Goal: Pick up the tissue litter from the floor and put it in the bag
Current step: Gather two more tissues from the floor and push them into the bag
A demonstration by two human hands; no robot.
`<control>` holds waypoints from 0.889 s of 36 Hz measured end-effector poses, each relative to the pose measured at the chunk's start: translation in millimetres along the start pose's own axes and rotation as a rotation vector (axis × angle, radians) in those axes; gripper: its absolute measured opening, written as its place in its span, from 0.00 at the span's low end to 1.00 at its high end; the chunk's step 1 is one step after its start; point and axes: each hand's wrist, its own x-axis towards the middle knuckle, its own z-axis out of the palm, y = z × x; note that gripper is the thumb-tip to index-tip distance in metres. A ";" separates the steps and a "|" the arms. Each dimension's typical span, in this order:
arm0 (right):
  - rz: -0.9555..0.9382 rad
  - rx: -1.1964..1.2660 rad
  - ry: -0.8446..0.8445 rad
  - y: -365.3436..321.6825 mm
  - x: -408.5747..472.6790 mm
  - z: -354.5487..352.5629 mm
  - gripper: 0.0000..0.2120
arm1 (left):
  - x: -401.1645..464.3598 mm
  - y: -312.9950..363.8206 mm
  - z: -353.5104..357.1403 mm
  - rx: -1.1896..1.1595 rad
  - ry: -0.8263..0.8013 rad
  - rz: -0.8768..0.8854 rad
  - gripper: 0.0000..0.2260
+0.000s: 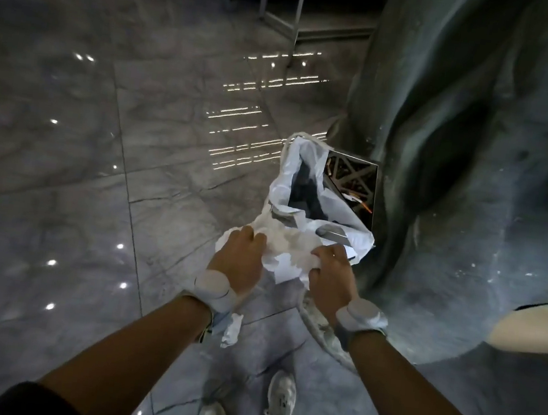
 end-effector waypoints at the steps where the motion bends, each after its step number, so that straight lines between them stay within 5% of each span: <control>1: -0.010 -0.001 0.019 -3.0 2.3 -3.5 0.14 | 3.8 2.1 -3.7 0.009 0.010 0.021 0.08; 13: -0.103 -0.120 -0.035 16.3 95.4 -48.1 0.15 | 104.1 34.5 -35.9 0.075 -0.073 0.095 0.11; 22: -0.065 -0.118 -0.388 41.6 155.4 -21.3 0.12 | 185.1 33.3 7.8 0.098 -0.228 0.075 0.12; 32: -0.073 -0.083 -0.377 65.5 199.5 18.7 0.13 | 224.1 15.0 57.6 0.100 -0.352 0.079 0.12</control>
